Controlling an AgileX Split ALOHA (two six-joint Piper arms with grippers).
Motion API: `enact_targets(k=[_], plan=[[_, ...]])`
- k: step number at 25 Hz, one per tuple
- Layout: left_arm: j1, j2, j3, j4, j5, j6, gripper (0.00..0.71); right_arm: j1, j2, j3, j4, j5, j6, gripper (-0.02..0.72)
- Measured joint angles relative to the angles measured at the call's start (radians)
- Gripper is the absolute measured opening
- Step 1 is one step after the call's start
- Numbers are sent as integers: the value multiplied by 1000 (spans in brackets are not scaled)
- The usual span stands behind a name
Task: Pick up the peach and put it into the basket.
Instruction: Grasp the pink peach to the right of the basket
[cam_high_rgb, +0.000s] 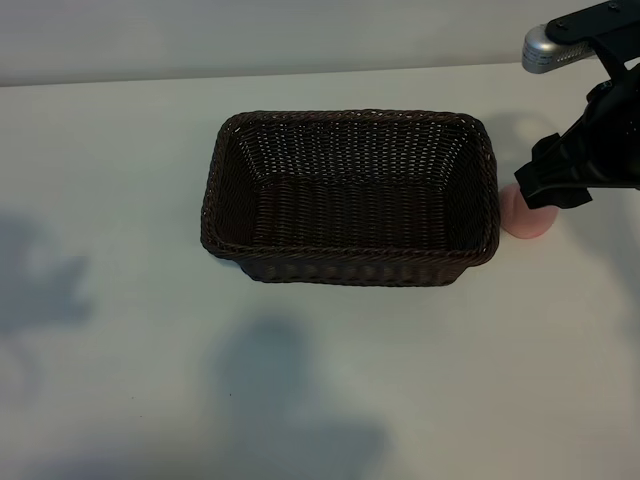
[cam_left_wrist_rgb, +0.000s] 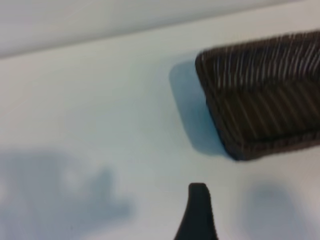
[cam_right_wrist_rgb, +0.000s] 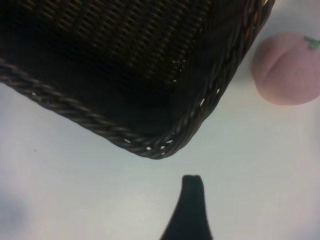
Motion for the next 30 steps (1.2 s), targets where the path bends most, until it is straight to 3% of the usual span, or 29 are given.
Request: enact_targets(k=[13,19,30], plan=[[0,-410,324,28,49,-73,593,0,0,0,0,0,0,595],[0,-482,379,98,92,-77,593,0,0,0,0,0,0,595],[0,-519,450,108,111,-98,570,0,0,0,0,0,0,595]])
